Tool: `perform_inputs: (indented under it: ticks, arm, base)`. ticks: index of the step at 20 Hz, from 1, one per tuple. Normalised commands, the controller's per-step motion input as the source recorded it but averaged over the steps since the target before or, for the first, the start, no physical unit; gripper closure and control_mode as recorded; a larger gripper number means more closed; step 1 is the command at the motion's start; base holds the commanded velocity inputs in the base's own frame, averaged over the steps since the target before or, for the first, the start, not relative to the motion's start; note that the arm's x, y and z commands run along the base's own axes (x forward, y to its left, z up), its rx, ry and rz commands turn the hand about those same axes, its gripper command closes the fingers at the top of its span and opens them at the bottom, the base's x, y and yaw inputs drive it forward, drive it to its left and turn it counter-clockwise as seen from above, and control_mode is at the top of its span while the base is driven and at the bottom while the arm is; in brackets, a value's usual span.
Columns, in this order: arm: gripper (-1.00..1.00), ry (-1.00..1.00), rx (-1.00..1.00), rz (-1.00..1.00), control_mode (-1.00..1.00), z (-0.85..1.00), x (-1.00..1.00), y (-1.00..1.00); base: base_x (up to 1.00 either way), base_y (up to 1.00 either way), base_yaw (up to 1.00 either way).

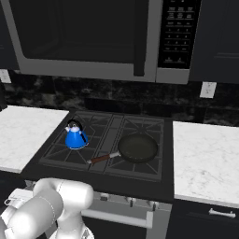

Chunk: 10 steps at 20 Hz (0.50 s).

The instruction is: Pick the kettle from the counter and place it on a stove burner. Then turn the burner on.

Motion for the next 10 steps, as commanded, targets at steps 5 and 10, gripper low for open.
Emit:
perform_inputs:
  ticks: [5, 10]
  arm:
    - [1.0, 0.0, 0.0, 0.0, -1.0, 0.0, 0.0, 0.0]
    - [1.0, 0.0, 0.0, 0.0, -1.0, 0.0, 0.04, 0.0]
  base:
    - [0.0, 0.0, 0.0]
    - [0.0, 0.0, 0.0]
